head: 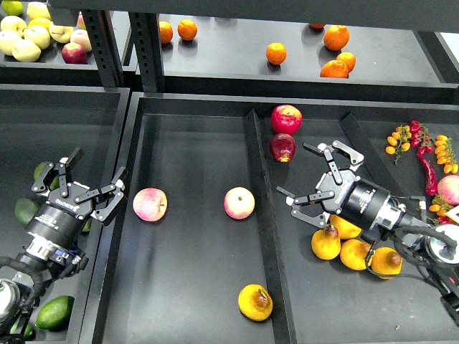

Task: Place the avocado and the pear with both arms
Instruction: 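Withdraw the left gripper and move the right gripper toward the yellow pear, then lower the right gripper onto the bruised yellow pear and close it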

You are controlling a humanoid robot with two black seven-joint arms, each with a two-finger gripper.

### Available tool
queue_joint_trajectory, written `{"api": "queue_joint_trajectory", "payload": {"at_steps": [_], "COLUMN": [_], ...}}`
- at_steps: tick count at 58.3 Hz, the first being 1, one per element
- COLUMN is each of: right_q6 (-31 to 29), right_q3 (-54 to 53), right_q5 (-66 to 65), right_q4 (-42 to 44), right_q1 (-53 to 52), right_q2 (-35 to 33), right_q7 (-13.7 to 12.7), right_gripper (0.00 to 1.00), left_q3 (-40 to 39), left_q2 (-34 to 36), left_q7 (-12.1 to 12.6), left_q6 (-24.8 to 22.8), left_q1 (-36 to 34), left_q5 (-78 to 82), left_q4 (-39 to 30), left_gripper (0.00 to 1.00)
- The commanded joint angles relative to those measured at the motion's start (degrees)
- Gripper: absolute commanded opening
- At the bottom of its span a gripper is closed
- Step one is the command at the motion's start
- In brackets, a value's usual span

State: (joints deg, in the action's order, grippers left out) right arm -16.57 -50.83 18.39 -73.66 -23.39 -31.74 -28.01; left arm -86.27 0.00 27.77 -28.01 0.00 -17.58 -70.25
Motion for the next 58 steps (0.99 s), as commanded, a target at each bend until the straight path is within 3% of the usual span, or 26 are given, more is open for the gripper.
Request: {"api": "queue_joint_trajectory", "payload": {"at_steps": [1, 8, 29, 58], "right_q6": [-0.22, -0.22, -0.22, 0.22], "right_q3": [7.32, 16.90, 27.89, 32.38], "right_q5": [-3.97, -7.84, -13.02, -18.30], "right_q4": [0.18, 0.97, 5.81, 11.78], "right_q1": [-4.64, -8.95, -8.42, -7.54], "right_q2": [-2.89, -3.42, -0.34, 4.67], "right_q7": [0.01, 0.01, 0.01, 0.01], "right_gripper": [0.99, 0.99, 0.99, 0.97], "left_q3": [0.14, 0.40, 0.67, 0.93], "left_q2": [0.00, 0.00, 0.00, 0.00], "left_q7": [0.09, 0.18, 0.23, 0.23], "left_q6": [0.01, 0.01, 0.01, 0.01], "left_q1": [0.35, 0.35, 0.35, 0.35], "left_q5": [0.00, 0.70, 0.70, 0.70], "left_q4": [-0.33, -0.94, -0.94, -1.03], "left_gripper": [0.99, 0.99, 0.99, 0.99]}}
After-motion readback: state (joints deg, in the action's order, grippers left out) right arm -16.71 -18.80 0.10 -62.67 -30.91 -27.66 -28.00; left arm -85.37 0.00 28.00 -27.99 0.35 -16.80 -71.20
